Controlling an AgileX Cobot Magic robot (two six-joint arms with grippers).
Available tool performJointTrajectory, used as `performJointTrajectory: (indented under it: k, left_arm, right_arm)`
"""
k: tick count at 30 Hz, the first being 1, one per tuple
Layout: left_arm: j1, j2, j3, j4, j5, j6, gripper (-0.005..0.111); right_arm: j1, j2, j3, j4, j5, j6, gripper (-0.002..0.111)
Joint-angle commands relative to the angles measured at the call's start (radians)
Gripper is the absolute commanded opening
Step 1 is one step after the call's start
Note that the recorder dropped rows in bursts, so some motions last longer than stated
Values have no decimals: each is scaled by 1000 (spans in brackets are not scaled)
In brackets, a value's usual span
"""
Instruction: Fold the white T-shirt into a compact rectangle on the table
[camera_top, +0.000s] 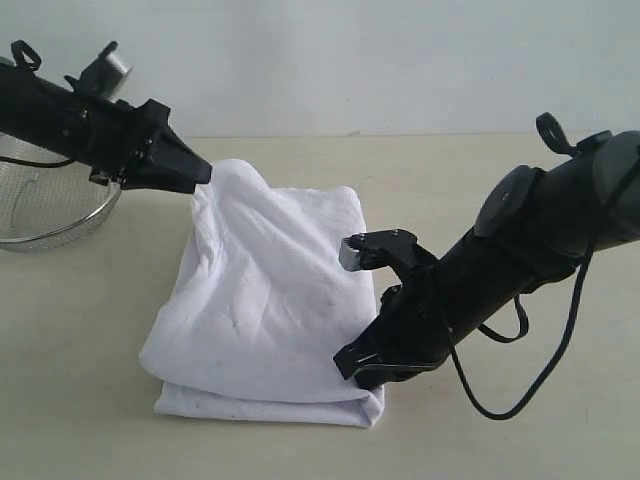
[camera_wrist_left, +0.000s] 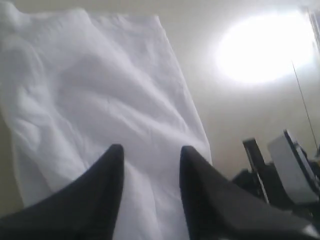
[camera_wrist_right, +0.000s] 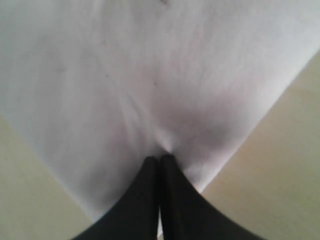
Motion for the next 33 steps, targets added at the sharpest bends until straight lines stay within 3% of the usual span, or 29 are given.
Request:
performJointTrajectory:
  k: [1,4,8,11,14,15,19,28,33]
  left_arm:
    - [-12,-9,8,110,159,-49,32]
    - [-12,-9,36,154,159,-59,32]
    - [-12,-11,238,154,159,-24,32]
    - [-12,-32,407,49,159,64,32]
    - [-10,-108,498,-39,159,170,32]
    - [-10,-129,507,-22,159,170,32]
    - [0,-219,515,144,-106,45,32]
    - [61,-226,515,127,-132,32,34]
    - [59,-226,515,65,-111,32,52]
  right_arm:
    - [9,23,9,-33,1,-6,0]
    - [9,23,9,-33,-4,-6,0]
    - [9,23,9,-33,-6,-14,0]
    - [9,23,9,-46,-6,-18,0]
    - [9,23,9,-48,-6,-21,0]
    - [9,23,9,-48,-6,-21,0]
    - [9,5,-5,-48,-29,-23,0]
    - [-15,-30,-204,-85,-121,-10,0]
    - [-95,19,-369,-86,-68,-1,0]
